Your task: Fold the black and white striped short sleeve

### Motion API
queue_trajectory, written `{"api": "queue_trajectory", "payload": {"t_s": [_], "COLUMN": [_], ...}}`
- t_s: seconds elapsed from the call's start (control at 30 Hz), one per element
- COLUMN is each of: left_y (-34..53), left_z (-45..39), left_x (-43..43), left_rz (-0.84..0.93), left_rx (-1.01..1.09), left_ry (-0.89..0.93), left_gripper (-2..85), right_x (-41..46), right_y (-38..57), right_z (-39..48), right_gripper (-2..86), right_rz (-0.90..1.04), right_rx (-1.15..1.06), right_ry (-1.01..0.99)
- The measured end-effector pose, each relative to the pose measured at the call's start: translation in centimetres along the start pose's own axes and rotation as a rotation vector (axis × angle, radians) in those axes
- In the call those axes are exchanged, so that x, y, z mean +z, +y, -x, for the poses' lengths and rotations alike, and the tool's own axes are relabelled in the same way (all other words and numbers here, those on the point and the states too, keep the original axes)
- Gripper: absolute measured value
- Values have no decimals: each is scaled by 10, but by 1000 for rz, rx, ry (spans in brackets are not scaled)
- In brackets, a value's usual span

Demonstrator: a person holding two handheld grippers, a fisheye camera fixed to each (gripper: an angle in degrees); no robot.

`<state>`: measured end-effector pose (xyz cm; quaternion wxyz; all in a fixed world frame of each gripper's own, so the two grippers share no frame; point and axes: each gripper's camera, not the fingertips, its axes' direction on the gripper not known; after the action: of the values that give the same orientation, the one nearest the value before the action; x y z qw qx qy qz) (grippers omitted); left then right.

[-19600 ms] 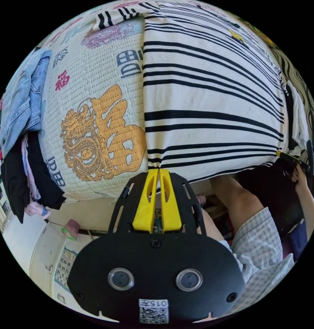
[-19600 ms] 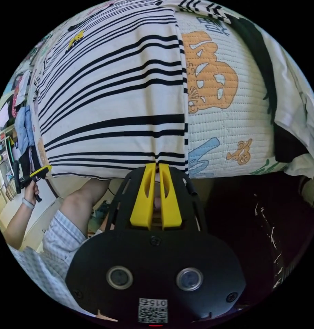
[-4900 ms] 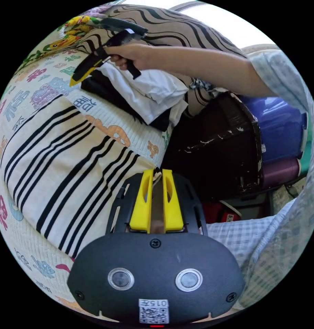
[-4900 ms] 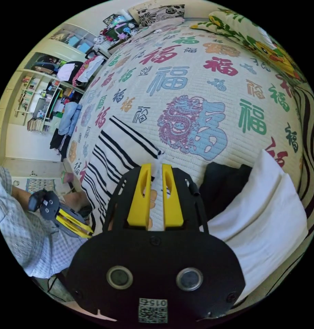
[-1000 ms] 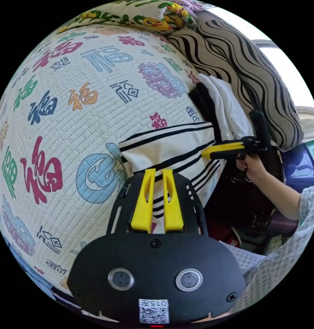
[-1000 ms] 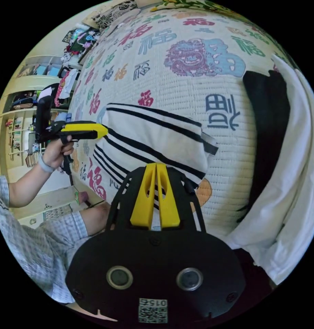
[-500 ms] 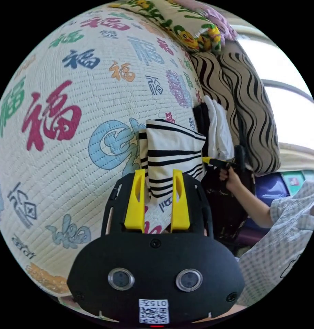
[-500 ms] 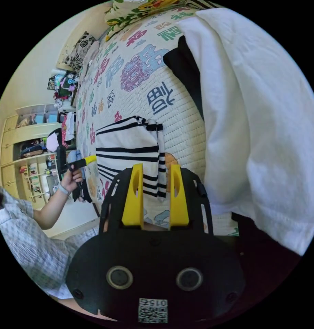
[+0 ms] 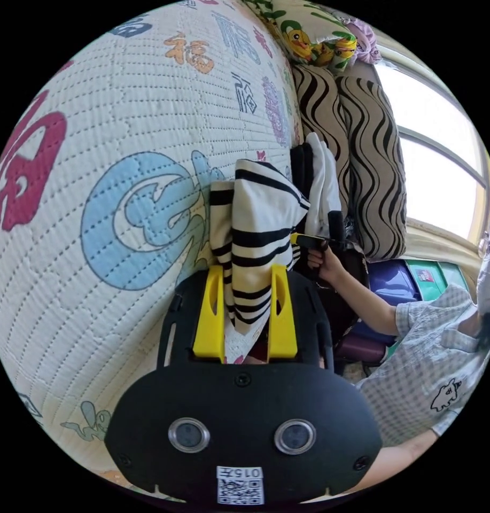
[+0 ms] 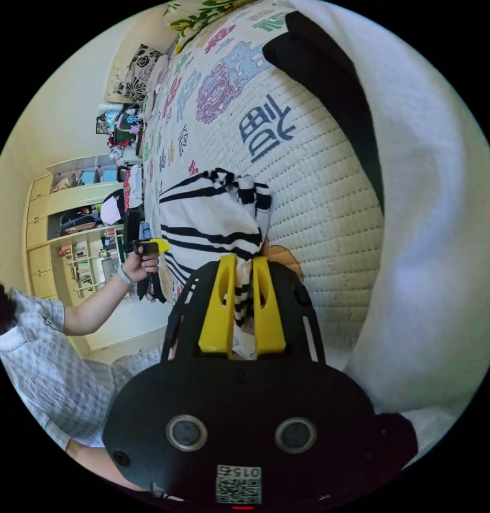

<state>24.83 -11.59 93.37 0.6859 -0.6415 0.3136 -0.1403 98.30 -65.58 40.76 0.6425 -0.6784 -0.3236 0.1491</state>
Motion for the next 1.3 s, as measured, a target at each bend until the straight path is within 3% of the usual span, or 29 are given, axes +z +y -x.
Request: {"api": "queue_trajectory", "payload": {"t_s": [0.07, 0.23, 0.4, 0.5, 0.6, 0.7, 0.8, 0.97, 1.1, 1.17, 1.3], "left_y": [0, 6, -10, -31, -51, -53, -20, 85, 203, 259, 403], "left_z": [8, -14, -71, -95, -101, -88, -61, 5, 91, 125, 186], "left_x": [1, -8, 3, 33, 81, 125, 133, 103, 55, 23, -74], "left_rz": [26, 8, -49, -102, -127, -54, -21, -19, -55, -129, -478], "left_rx": [2, 151, 367, 410, 351, 279, 276, 247, 13, -121, -426], "left_ry": [4, 79, 184, 297, 356, 194, 269, 97, -36, -98, -249], "left_gripper": [93, 74, 73, 75, 80, 79, 70, 69, 73, 74, 80], "right_x": [9, -14, -90, -143, -168, -158, -125, -3, 108, 184, 295], "right_y": [-3, 0, 18, 26, 17, -5, -13, -5, -11, -18, -36], "right_z": [1, 47, 99, 115, 115, 86, 81, 155, 194, 221, 275], "right_gripper": [37, 20, 17, 23, 36, 63, 82, 76, 72, 63, 61], "right_rz": [4, -52, -205, -301, -320, -219, -170, -181, -50, 28, 171], "right_rx": [-1, -86, -139, -110, -41, 149, 228, -17, -122, -167, -274], "right_ry": [-86, -77, 59, 207, 485, 662, 661, 551, 384, 261, 25]}}
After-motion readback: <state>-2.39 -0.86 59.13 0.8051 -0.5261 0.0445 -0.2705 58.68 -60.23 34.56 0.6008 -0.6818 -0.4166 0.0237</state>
